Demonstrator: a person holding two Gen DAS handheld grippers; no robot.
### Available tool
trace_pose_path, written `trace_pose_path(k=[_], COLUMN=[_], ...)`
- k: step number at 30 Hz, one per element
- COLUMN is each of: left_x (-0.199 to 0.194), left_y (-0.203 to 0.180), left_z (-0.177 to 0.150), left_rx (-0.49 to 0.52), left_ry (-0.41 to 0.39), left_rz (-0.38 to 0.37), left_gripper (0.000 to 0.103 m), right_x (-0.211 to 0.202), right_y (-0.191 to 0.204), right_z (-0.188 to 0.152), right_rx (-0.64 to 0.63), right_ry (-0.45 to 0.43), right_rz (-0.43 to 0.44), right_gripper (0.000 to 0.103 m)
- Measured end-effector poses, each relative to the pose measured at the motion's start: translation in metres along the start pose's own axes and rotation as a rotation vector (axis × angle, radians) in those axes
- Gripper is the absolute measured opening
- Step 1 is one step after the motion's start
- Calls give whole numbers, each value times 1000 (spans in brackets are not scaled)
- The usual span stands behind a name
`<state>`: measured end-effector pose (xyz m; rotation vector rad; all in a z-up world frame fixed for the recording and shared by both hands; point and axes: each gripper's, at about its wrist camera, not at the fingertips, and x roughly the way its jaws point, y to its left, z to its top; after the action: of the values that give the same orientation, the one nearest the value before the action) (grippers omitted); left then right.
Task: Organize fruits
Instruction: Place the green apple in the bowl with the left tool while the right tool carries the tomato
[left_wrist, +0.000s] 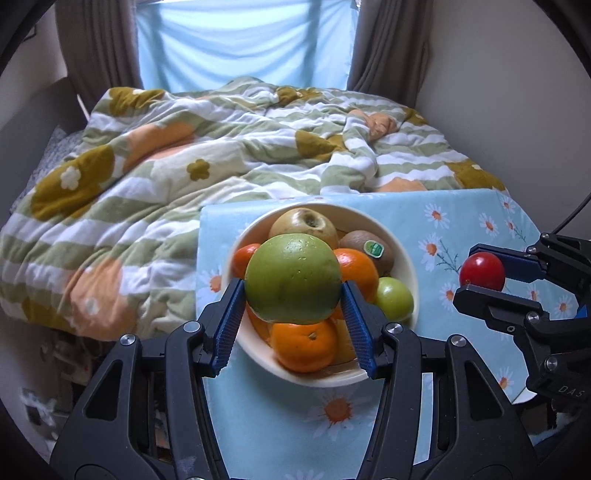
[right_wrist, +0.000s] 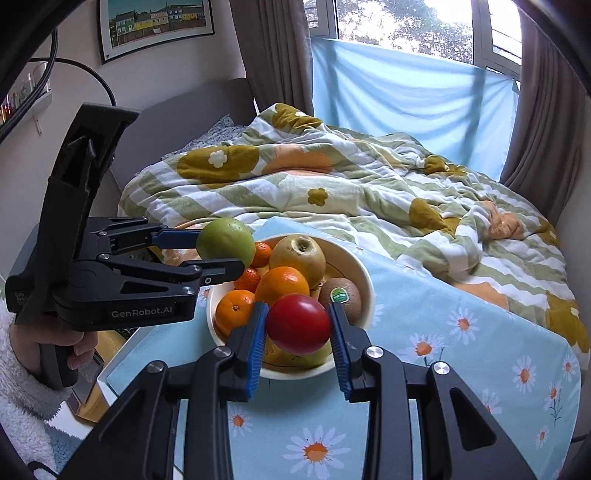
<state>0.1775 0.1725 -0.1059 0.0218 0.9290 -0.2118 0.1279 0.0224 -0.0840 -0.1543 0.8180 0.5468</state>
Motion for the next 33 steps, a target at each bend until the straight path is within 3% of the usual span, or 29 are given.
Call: trace_pose_path(k=[6, 18, 19, 20, 21, 33], left_x=[24, 44, 44, 45, 44, 28], left_y=[22, 25, 25, 26, 26, 35], left_z=[-9, -13, -13, -13, -13, -13], left_rx=[-1, 40, 40, 37, 30, -30], left_ry=[38, 66, 66, 69, 66, 45], left_rz=[-19, -62, -64, -62, -60, -68], left_gripper=[59, 61, 70, 92, 101, 103], right_x=[22, 35, 35, 34, 34, 30], right_y=[8, 10, 10, 10, 11, -2], right_z=[2, -1, 0, 0, 1, 12], right_rx=[24, 71, 72, 74, 76, 72], right_ry=[22, 44, 44, 43, 42, 36], right_rz=[-12, -53, -56, -58, -59, -80], right_gripper=[31, 31, 31, 31, 31, 31])
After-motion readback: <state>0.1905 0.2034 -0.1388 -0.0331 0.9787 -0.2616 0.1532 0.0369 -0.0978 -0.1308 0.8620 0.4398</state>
